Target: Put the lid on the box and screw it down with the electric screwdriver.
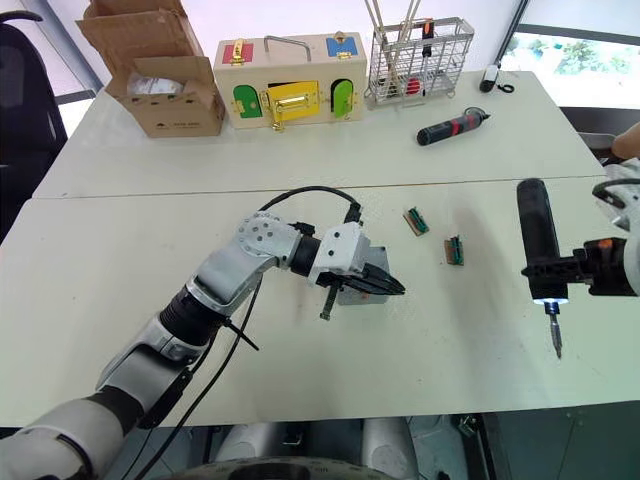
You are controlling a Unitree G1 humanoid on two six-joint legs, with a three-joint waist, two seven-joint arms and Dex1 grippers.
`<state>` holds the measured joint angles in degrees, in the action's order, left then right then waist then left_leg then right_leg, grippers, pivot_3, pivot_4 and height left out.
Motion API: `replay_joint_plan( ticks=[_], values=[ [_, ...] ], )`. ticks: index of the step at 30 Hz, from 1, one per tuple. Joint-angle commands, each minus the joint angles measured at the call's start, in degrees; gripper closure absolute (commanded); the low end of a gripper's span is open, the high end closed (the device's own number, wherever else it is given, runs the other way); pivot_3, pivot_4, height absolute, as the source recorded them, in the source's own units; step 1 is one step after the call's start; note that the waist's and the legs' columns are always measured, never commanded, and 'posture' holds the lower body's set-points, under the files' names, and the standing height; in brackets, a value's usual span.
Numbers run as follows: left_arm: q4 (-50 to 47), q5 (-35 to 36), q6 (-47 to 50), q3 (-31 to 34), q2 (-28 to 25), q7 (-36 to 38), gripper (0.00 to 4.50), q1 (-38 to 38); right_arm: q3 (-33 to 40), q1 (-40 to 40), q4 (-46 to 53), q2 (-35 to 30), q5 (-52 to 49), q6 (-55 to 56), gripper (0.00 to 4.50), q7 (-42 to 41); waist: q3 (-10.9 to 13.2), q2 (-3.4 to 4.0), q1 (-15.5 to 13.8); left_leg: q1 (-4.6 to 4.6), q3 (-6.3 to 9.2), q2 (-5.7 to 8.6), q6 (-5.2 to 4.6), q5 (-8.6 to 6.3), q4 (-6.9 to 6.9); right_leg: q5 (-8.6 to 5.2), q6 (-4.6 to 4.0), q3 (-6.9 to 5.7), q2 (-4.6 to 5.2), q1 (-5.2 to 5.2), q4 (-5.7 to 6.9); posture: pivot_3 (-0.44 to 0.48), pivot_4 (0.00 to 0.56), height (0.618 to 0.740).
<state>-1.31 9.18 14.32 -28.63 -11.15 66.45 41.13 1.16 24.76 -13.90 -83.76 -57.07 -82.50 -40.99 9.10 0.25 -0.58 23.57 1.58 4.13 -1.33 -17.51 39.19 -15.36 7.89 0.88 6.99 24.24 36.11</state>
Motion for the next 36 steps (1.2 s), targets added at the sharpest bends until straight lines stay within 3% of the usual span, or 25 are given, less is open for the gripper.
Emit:
replay_joint_plan(
  ticks=[1, 9, 14, 16, 21, 26, 28, 32, 34, 36],
  values=[
    [-4.89, -0.78, 2.11, -1.36, 0.12, -2.38, 4.50, -1.38, -3.75, 5.65, -3.84, 2.26, 7.29, 1.68, 2.68, -3.06, 0.01, 0.03, 0.08, 0.00, -0.03, -0.01, 0.01, 0.01, -0.06, 0.00, 0.00, 0.01, -0.01, 0.06, -0.01, 0.000, 0.150, 0.737],
    [-8.52, -1.38, 5.05, -1.03, -2.94, -4.83, 4.50, -2.92, -13.99, 13.60, -10.62, 7.51, 20.24, 3.71, 2.68, -10.14, 0.01, 0.26, -0.36, 0.02, -0.03, 0.01, 0.14, 0.07, -0.04, 0.00, 0.00, 0.00, -0.02, 0.09, 0.03, 0.000, 0.150, 0.737],
    [-8.93, -1.09, 5.45, -1.47, -3.26, -5.35, 4.50, -2.70, -16.00, 15.47, -13.15, 9.09, 25.82, 5.30, 2.68, -12.58, 0.01, 0.27, -0.29, 0.04, -0.02, 0.05, 0.13, 0.06, -0.06, 0.00, 0.00, 0.00, 0.02, 0.10, 0.01, 0.000, 0.150, 0.737],
    [-8.78, -1.27, 5.30, -1.47, -3.29, -5.57, 4.50, -2.47, -16.16, 15.51, -13.58, 9.48, 27.47, 5.55, 1.67, -13.20, 0.01, 0.27, -0.26, 0.04, -0.02, 0.05, 0.13, 0.07, -0.06, 0.00, 0.00, 0.00, 0.02, 0.10, 0.01, 0.000, 0.150, 0.737],
    [-8.08, -1.38, 5.92, -1.89, -3.76, -4.96, 4.50, -1.74, -15.76, 16.65, -15.50, 10.96, 30.93, 6.41, 0.17, -14.50, 0.00, 0.27, -0.25, 0.04, -0.02, 0.05, 0.15, 0.08, 0.00, 0.00, 0.01, -0.01, 0.01, 0.09, 0.05, 0.000, 0.150, 0.737],
    [-6.93, -0.69, 5.81, 0.20, -3.39, -6.01, 4.50, -1.04, -12.72, 17.73, -15.37, 11.44, 32.32, 6.92, 0.03, -14.48, 0.00, 0.27, -0.25, 0.04, -0.02, 0.05, 0.15, 0.08, -0.01, 0.00, 0.01, -0.01, 0.01, 0.09, 0.05, 0.000, 0.150, 0.737],
    [-5.70, 3.40, 9.22, 6.24, -2.12, -8.30, 4.50, 0.95, -9.82, 20.44, -15.06, 11.24, 32.19, 7.87, 0.03, -14.36, 0.01, 0.28, -0.20, 0.04, -0.03, 0.05, 0.15, 0.08, 0.01, 0.00, 0.01, 0.00, 0.01, 0.09, 0.06, 0.000, 0.150, 0.737],
    [-4.02, 9.56, 15.62, 17.11, -3.72, -11.42, 4.50, 4.90, -6.00, 23.01, -8.52, 9.68, 32.81, 12.76, 0.03, -14.98, 0.01, 0.28, -0.13, 0.03, 0.00, 0.02, 0.18, 0.10, 0.01, 0.01, 0.02, -0.02, -0.04, 0.13, 0.11, 0.000, 0.150, 0.737],
    [-3.66, 10.54, 17.38, 20.67, -6.61, -12.17, 4.50, 4.66, -2.58, 19.76, 1.15, 8.67, 31.56, 16.18, 0.03, -15.68, 0.00, 0.30, -0.07, 0.03, 0.02, -0.01, 0.19, 0.09, -0.08, 0.01, 0.02, -0.05, -0.07, 0.17, 0.12, 0.000, 0.150, 0.737],
    [-4.61, 11.15, 19.55, 22.26, -11.32, -10.73, 4.50, 1.96, 5.52, 11.90, 17.72, 10.76, 24.42, 14.40, 0.03, -17.49, 0.00, 0.27, -0.01, 0.03, 0.08, -0.02, 0.20, 0.09, -0.19, 0.01, 0.03, -0.07, -0.09, 0.26, 0.14, 0.000, 0.150, 0.737]
  ],
)
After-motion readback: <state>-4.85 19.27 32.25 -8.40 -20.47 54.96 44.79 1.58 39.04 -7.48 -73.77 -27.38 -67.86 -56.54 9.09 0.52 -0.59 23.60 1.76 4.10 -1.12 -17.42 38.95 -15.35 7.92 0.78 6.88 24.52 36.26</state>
